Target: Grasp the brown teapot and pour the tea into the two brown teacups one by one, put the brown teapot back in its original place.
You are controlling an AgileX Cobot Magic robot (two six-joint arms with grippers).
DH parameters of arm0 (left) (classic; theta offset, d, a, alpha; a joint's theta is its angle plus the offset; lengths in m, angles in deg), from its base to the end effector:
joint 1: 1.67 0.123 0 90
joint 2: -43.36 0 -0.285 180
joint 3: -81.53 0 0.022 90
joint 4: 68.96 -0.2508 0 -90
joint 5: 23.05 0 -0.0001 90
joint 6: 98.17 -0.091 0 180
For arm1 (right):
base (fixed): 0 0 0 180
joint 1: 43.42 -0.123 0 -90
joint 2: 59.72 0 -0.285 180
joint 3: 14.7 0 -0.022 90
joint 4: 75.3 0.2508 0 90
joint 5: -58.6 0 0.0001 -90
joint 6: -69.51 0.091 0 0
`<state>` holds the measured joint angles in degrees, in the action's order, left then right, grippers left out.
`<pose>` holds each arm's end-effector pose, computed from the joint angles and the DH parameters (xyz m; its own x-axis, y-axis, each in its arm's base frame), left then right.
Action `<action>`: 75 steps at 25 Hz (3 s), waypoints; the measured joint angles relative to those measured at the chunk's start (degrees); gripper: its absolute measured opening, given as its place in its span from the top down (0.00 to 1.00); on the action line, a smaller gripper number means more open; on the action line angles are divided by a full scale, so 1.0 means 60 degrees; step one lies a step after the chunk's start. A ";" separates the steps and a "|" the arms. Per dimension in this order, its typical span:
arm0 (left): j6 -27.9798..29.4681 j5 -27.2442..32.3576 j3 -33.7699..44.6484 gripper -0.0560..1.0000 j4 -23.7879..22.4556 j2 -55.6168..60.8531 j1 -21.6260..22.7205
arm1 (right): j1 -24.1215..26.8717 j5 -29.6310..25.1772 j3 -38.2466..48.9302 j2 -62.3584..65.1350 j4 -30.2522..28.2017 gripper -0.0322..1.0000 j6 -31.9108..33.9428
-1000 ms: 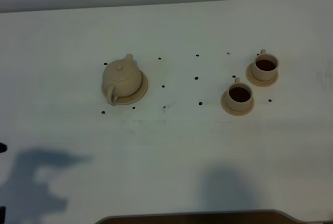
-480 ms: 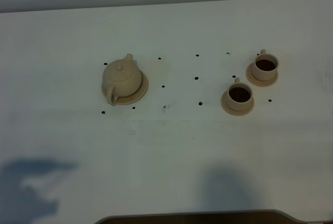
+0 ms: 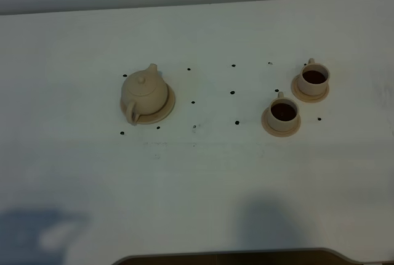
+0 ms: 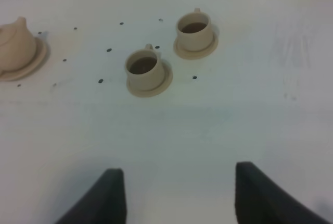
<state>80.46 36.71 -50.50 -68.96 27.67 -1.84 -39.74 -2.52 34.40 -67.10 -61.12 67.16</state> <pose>0.0165 0.0000 0.2809 -0.5505 0.0255 -0.8344 0.0161 0.9997 0.0200 -0.0052 0.0199 0.2762 -0.4595 0.1082 -0.8816 -0.0917 0.9815 0.1682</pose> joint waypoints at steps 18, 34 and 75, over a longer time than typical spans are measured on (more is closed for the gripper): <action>-0.0002 0.0010 0.0028 0.56 0.0000 0.1285 0.0000 | 0.0000 0.0000 0.0000 0.0000 0.0000 0.50 0.0000; -0.0027 0.0010 0.0036 0.56 0.0000 0.1380 0.0000 | 0.0000 0.0000 0.0000 0.0000 0.0000 0.50 0.0000; -0.0048 0.0010 0.0036 0.56 0.0000 0.1391 0.0000 | 0.0000 0.0000 0.0000 0.0000 0.0000 0.50 0.0000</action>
<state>80.17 36.77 -50.29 -68.96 36.01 -1.84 -39.74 -2.52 34.40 -67.10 -61.12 67.16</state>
